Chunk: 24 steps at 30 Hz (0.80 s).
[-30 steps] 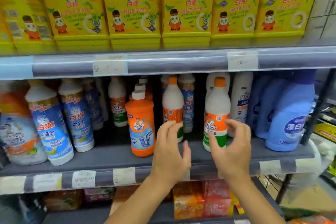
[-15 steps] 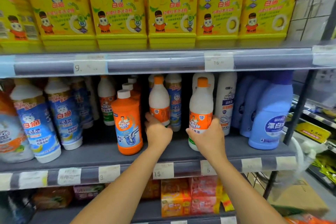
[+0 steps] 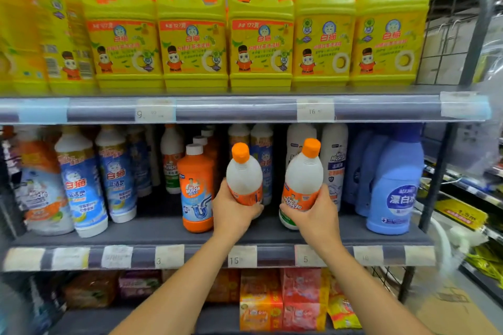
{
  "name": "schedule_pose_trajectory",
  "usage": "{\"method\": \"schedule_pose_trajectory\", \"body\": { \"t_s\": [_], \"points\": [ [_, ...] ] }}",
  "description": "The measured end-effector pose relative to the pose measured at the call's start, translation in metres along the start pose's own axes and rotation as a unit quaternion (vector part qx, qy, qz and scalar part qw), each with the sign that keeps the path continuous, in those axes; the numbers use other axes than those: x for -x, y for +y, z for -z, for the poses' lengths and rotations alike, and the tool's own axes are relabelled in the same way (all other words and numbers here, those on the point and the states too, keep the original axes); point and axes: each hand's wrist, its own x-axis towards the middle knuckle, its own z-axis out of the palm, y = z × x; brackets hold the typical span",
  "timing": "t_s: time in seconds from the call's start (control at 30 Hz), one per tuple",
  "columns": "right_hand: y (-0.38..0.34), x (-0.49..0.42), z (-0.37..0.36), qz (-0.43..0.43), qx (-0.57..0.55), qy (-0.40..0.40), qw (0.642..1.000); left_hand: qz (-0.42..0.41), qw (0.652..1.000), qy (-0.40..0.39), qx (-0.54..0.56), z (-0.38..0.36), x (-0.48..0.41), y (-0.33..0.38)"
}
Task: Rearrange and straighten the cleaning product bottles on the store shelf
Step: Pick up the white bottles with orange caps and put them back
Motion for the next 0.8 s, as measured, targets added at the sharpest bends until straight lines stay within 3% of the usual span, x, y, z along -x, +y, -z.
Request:
{"method": "schedule_pose_trajectory", "body": {
  "t_s": [0.17,0.37,0.57,0.8],
  "points": [
    [-0.019,0.021,0.019,0.045,-0.042,-0.017,0.998,-0.006,1.000,0.005,-0.007,0.028,0.030,0.028],
    [-0.044,0.056,0.021,0.056,-0.087,-0.127,0.986,0.047,0.999,0.013,-0.014,0.085,0.075,0.037],
    [-0.070,0.096,-0.014,0.019,-0.131,-0.218,0.967,0.115,0.992,0.049,-0.029,0.142,0.114,0.032],
    [-0.096,0.130,-0.056,-0.021,-0.154,-0.250,0.956,0.103,0.992,0.061,-0.044,0.203,0.125,0.013]
  ]
}}
